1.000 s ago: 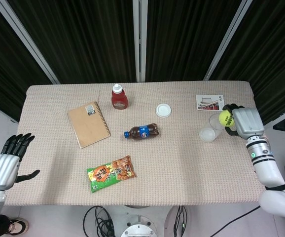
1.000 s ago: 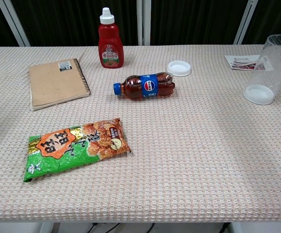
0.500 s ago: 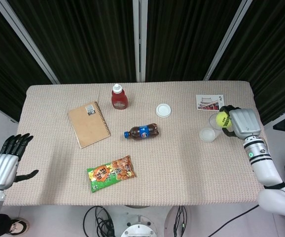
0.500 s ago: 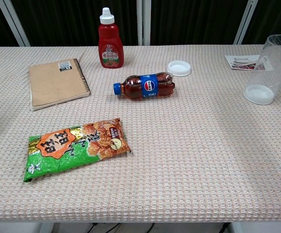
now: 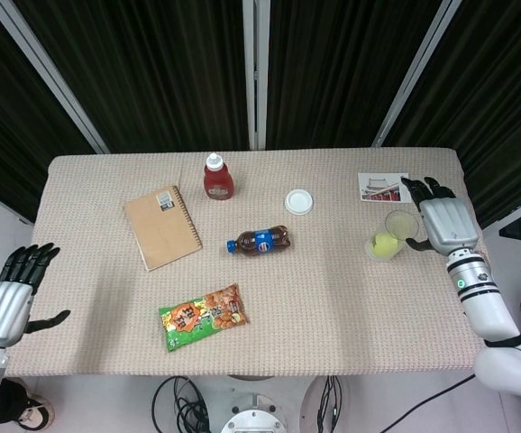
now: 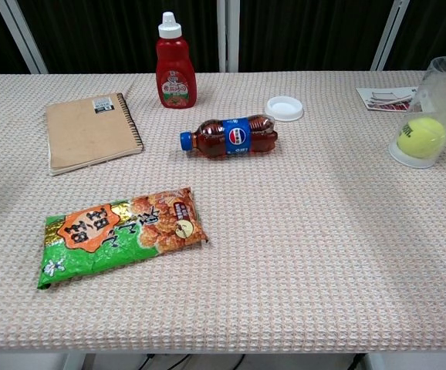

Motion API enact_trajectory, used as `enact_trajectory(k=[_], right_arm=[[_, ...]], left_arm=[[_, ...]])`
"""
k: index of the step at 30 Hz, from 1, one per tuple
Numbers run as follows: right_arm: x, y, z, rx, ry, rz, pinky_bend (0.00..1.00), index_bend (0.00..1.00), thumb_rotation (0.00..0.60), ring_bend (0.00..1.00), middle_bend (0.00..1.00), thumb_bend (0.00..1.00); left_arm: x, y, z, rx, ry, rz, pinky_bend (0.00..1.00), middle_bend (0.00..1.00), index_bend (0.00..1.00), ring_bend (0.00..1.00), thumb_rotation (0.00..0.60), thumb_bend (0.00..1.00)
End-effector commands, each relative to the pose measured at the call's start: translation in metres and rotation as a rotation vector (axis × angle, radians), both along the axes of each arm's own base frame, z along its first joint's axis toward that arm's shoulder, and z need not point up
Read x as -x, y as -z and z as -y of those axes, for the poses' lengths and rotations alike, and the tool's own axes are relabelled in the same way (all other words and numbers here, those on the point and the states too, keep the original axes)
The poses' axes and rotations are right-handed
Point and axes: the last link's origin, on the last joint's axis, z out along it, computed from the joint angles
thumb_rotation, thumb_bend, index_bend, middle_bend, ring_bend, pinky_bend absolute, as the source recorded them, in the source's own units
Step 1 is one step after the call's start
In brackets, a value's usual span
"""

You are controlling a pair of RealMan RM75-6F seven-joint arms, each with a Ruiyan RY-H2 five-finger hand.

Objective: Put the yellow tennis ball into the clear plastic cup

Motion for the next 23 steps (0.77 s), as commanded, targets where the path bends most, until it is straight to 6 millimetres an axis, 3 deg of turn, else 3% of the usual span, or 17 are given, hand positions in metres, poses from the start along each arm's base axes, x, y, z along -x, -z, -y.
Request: enact_trajectory(k=[1,5,8,11,17,23], right_arm=[[0.000,-0.008,-0.004,0.026,-0.010,0.014,0.17,0.04,0.600,0.03,0.12,0.10],[0.006,-0.018,-0.018,0.065,-0.027,0.021,0.12,0.03,0.600,0.01,0.11,0.10],[0.015,-0.020,-0.041,0.080,-0.024,0.033,0.06,0.00,0.600,0.00,0.06,0.10],[0.033,-0.015,-0.081,0.075,0.002,-0.002,0.00,0.00,0.600,0.00,0.00,0.10],[0.068,-0.008,-0.154,0.172,0.027,0.032,0.00,0.00,0.600,0.00,0.00,0.10],[0.096,-0.007,-0.193,0.287,-0.007,0.009,0.00,0.00,0.600,0.00,0.00,0.10]], left_arm=[[0.000,0.000,0.000,-0.001,0.002,0.000,0.00,0.03,0.07,0.00,0.600,0.10],[-0.001,0.000,0.000,-0.001,0.003,-0.001,0.00,0.03,0.07,0.00,0.600,0.10],[-0.001,0.000,-0.001,-0.004,0.003,0.000,0.00,0.03,0.07,0.00,0.600,0.10],[-0.002,-0.001,0.000,-0.009,0.005,-0.001,0.00,0.03,0.07,0.00,0.600,0.10],[-0.002,-0.002,-0.001,-0.008,0.004,-0.009,0.00,0.03,0.07,0.00,0.600,0.10],[-0.002,-0.001,-0.003,-0.009,0.010,-0.033,0.00,0.03,0.07,0.00,0.600,0.10]])
